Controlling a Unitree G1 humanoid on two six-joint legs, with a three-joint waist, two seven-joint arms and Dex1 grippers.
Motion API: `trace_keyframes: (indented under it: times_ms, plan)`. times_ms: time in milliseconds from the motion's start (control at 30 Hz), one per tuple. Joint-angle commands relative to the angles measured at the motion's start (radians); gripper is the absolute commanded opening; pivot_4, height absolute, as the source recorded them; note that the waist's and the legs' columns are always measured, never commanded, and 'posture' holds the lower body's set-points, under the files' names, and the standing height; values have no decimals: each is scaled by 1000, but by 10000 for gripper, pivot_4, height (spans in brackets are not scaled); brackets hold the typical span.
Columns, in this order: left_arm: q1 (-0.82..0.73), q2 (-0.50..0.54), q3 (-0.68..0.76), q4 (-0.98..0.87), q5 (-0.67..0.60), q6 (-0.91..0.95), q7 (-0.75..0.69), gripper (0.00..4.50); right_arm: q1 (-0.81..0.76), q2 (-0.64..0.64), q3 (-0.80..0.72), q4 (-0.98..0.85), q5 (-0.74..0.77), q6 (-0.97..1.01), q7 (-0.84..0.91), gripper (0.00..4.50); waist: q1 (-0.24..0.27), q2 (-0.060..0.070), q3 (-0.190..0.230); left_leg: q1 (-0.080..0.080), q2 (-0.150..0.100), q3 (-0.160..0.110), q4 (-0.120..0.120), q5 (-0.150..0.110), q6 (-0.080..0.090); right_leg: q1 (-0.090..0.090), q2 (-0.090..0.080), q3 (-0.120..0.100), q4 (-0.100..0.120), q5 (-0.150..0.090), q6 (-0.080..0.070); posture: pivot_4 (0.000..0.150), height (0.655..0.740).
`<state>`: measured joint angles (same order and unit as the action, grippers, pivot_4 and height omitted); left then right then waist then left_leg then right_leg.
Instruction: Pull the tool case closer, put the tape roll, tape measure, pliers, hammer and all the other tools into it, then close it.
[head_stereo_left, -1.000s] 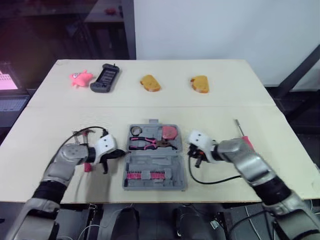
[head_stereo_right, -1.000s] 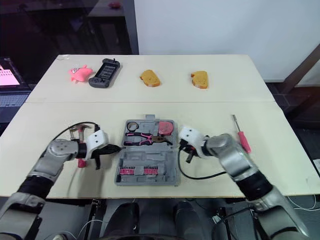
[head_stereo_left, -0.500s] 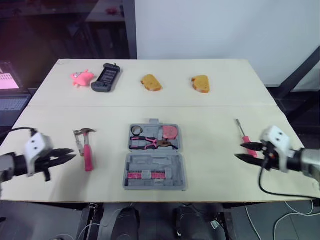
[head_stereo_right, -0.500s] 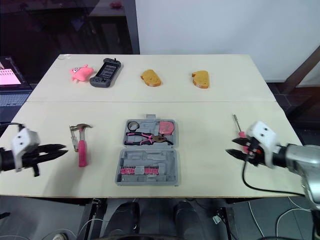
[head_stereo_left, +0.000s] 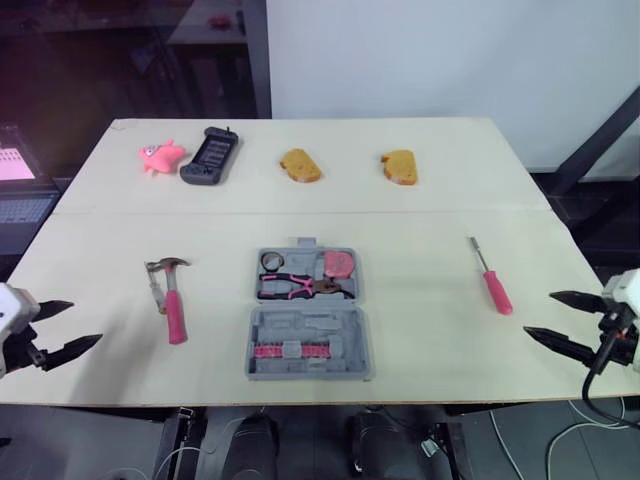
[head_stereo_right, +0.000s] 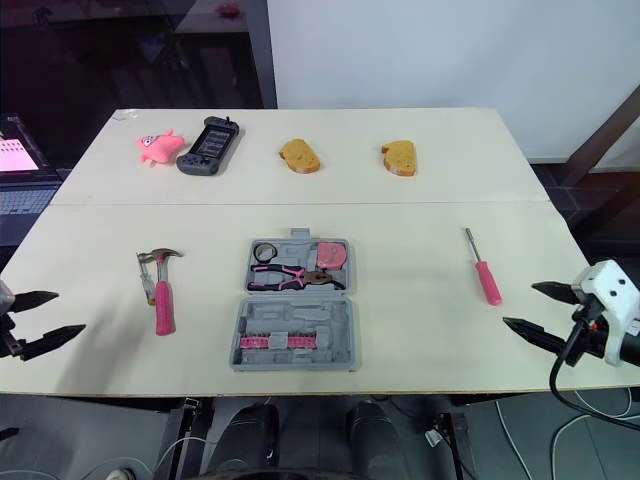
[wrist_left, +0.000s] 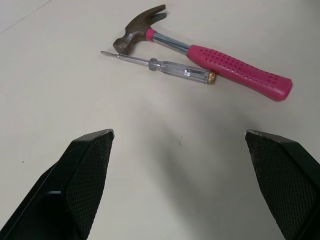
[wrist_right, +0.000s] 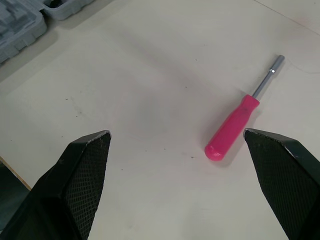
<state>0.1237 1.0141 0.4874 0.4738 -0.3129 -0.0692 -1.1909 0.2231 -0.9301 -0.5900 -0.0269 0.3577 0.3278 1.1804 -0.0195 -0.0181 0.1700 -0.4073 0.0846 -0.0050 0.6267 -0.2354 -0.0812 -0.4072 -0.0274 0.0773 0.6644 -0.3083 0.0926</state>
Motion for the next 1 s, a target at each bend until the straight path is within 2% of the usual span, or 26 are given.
trace_keyframes:
  times_ms: [33,167,300,367,433,500,533,633,733,1000]
  plan:
    - [2,-10,19,-18,10,-4,59,44199,2,-14,-15,-88,31,31,-24,45000,0,0,0,0,0,0,0,0,0,0,0,0,0,0,0,1500,7400]
    - [-11,-91,32,-108,1,116,246,44199,-38,22,10,-301,166,223,-115,45000,-1,1,0,0,0,0,0,0,0,0,0,0,0,0,0,1500,7400]
    - [-38,-240,43,-332,-87,431,488,44199,-141,69,103,-471,288,366,-239,45000,1,-1,-1,0,0,0,1,0,0,1,0,1,1,2,4,1500,7400]
    - [-56,-310,28,-452,-106,602,624,44199,-212,103,161,-515,323,406,-302,45000,3,-2,0,0,0,-1,1,0,0,1,0,1,1,2,4,1500,7400]
    - [-70,-338,13,-530,-108,717,694,44199,-245,121,197,-533,331,426,-334,45000,7,-4,-1,-1,0,-2,3,0,0,2,1,0,1,3,5,1500,7400]
    - [-142,-397,27,-592,-129,825,814,44199,-262,145,262,-566,337,436,-359,45000,10,-5,-1,-1,0,-3,3,0,0,2,1,0,1,3,5,1500,7400]
    - [-185,-430,37,-609,-117,870,896,44199,-264,154,292,-579,338,440,-369,45000,12,-6,-1,-1,-1,-3,3,0,0,2,1,0,1,3,5,1500,7400]
    - [-256,-464,3,-625,-54,951,1025,44199,-259,168,341,-589,324,438,-393,45000,8,-6,-1,-1,-1,-5,4,0,0,4,1,0,1,3,6,1500,7400]
    - [-310,-494,-50,-601,-9,991,1095,44199,-256,174,350,-596,333,438,-413,45000,2,-6,-1,-1,-2,-5,4,0,0,3,2,1,1,3,7,1500,7400]
    - [-368,-507,-80,-497,40,973,1128,44199,-233,168,361,-607,334,437,-443,45000,5,-6,-1,-1,-1,-5,4,0,0,3,2,0,1,4,6,1500,7400]
